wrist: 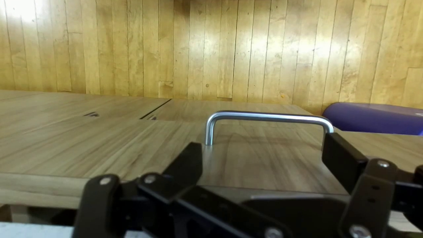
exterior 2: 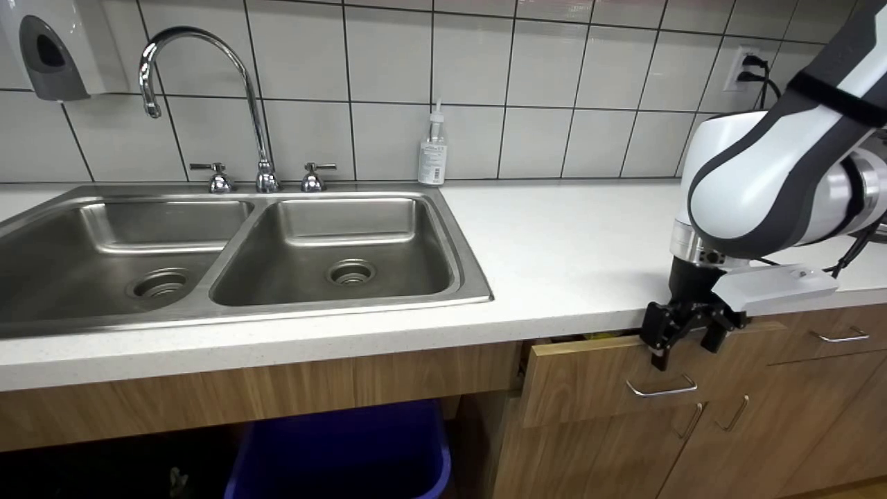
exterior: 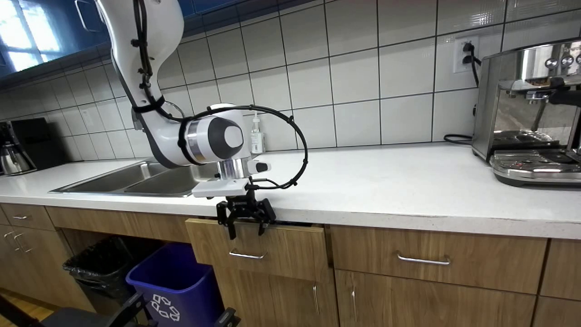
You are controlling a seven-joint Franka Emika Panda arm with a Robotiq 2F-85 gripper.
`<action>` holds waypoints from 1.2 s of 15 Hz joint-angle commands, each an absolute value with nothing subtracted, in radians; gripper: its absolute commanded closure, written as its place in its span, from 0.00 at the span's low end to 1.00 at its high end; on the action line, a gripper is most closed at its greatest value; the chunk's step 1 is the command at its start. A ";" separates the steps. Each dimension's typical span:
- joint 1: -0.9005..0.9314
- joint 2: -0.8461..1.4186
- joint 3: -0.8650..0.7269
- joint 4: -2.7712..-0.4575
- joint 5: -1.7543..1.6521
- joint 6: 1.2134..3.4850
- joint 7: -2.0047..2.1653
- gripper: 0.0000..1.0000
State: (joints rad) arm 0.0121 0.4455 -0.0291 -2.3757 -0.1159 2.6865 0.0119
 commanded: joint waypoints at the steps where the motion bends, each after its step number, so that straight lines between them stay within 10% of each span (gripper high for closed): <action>1: 0.014 0.491 -0.030 -2.297 -0.105 2.669 0.007 0.00; 18: -0.010 0.402 0.025 -2.355 -0.051 2.636 -0.059 0.00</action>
